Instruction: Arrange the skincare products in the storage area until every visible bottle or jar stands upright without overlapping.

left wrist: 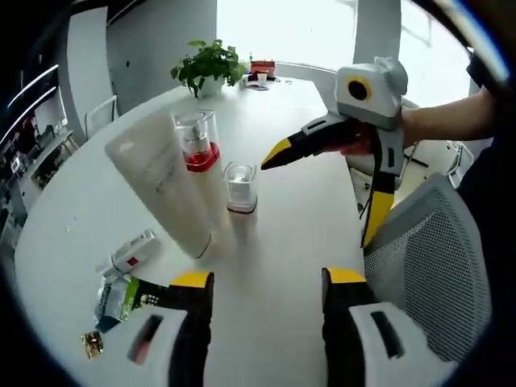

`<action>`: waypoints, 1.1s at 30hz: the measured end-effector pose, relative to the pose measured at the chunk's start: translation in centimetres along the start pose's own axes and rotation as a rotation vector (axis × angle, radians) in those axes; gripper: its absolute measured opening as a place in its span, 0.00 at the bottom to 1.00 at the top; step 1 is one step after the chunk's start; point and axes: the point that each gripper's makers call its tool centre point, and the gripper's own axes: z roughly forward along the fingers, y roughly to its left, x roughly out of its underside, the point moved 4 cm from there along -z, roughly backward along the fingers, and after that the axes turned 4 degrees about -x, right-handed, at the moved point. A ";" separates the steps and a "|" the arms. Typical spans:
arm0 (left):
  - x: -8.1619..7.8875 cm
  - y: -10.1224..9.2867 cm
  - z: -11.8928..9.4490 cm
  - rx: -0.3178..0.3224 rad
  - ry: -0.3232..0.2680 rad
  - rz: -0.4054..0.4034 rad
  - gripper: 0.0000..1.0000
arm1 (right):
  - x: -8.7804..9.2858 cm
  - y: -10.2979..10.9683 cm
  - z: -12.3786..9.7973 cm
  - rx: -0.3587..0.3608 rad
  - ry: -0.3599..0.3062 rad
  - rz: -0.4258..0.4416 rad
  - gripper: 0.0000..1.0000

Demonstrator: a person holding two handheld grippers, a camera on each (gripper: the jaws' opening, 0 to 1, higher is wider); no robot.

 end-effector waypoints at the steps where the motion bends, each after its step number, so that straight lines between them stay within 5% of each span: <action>1: 0.3 -0.1 -0.4 -0.005 -0.001 -0.014 0.57 | 0.0 0.3 0.0 0.001 -0.001 0.000 0.91; 33: 10.5 -1.0 -11.6 -0.157 -0.073 -0.334 0.95 | -0.6 6.6 0.5 0.075 0.018 0.022 0.92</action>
